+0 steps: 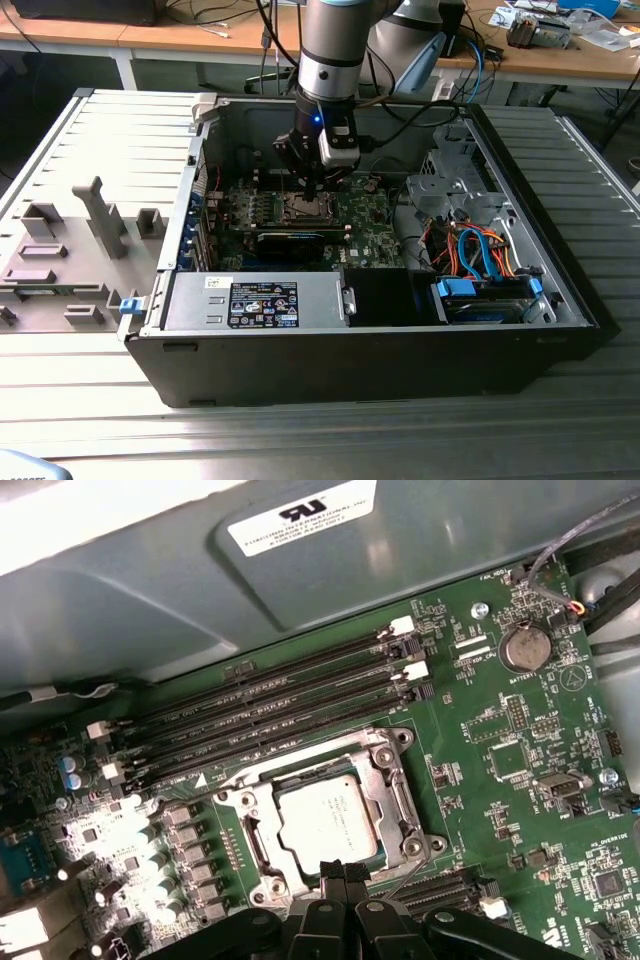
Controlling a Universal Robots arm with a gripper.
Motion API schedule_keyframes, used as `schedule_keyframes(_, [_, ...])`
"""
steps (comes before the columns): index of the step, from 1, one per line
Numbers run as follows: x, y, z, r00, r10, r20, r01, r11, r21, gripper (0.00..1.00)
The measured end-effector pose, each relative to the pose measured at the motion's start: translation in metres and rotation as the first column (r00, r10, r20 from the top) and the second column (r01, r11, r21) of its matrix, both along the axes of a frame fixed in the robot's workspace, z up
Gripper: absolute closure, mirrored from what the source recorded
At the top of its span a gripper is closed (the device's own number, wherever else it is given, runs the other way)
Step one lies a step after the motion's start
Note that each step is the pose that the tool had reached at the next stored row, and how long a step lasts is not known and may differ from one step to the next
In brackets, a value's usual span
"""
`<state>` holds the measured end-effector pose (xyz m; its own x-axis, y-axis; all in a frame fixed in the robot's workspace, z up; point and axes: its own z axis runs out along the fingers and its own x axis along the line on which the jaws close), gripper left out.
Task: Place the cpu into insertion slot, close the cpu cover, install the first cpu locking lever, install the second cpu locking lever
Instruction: 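Install the first cpu locking lever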
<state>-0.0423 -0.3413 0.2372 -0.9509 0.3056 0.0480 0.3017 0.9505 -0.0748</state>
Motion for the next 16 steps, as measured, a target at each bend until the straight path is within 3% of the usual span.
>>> schedule_keyframes(16, [0.0,0.0,0.0,0.9994,0.035,0.0,-0.035,0.9994,0.0001,0.89])
